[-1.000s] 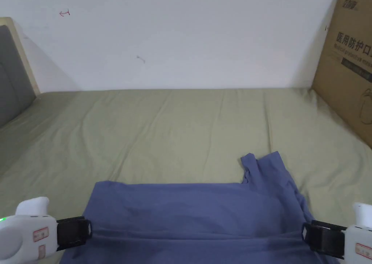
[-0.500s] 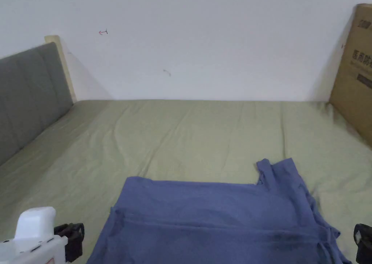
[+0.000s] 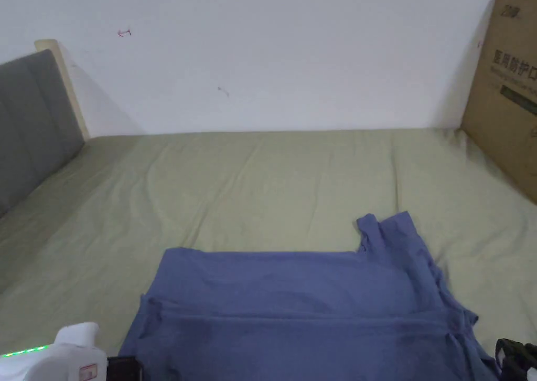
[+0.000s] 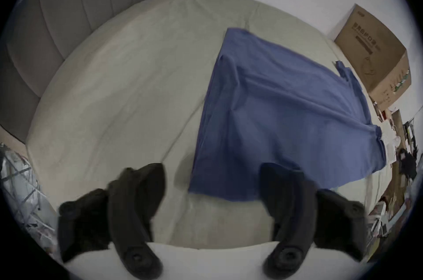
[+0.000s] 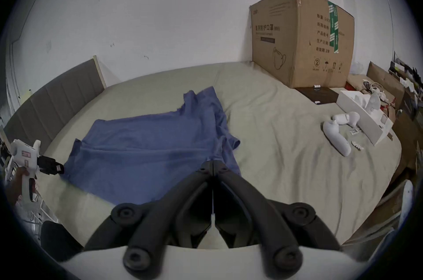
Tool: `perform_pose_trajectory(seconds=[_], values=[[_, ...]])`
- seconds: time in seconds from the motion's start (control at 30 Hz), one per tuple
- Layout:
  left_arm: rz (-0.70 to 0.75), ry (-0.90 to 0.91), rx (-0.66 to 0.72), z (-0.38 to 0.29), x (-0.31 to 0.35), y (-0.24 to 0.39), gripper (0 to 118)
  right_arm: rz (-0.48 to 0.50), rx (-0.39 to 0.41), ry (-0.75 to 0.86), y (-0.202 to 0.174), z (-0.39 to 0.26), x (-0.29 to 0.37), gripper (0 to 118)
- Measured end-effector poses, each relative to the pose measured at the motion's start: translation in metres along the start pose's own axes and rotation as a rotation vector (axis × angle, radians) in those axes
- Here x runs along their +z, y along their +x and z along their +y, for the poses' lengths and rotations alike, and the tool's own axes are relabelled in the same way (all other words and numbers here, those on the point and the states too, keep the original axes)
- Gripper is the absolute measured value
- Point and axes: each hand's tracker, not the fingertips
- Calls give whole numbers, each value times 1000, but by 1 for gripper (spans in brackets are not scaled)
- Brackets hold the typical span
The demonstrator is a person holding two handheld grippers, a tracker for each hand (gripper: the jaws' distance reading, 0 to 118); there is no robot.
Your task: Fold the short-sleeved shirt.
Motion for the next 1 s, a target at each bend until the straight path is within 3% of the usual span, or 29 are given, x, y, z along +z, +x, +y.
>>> perform_pose_trajectory(seconds=[0.03,0.1,0.13,0.17,0.2,0.23,0.27,0.3,0.4,0.43,0.5,0.57,0.6,0.63,0.7,1.0], values=[[7,-23,1,6,-2,1,49,-3,1,-21,2,-1,-5,0],[9,-36,-8,3,-7,7,40,3,-10,-86,8,-5,-14,0],[24,-27,-28,0,-5,10,29,8,-19,-125,10,-6,-21,2],[15,-19,-44,3,-3,11,14,-7,-24,-164,12,-8,-30,14],[0,-13,-46,3,0,11,7,-24,-18,-177,13,-10,-35,36],[-52,-10,-23,3,1,11,7,-38,-10,-189,14,-12,-43,79],[-28,-17,-19,2,3,14,7,-47,-1,-236,15,-13,-53,104],[-18,-14,-32,3,3,15,7,-33,-3,-282,16,-14,-62,114],[-12,-1,-66,2,8,16,7,9,-33,-345,17,-17,-79,111],[-17,-1,-64,0,9,14,7,26,-46,-375,17,-17,-85,101],[-27,3,-52,0,13,11,7,80,-77,-395,20,-19,-91,94],[-41,1,-36,-1,17,9,7,125,-109,-420,21,-19,-93,32],[-51,-4,-28,-2,20,8,7,126,-112,-407,20,-17,-89,25],[-49,-4,-27,-5,24,9,7,94,-46,-391,15,-15,-80,22],[-37,4,-64,-10,32,11,7,110,3,-373,13,-9,-66,21],[-43,-15,-110,-75,78,13,7,125,-43,-319,35,-13,27,21]])
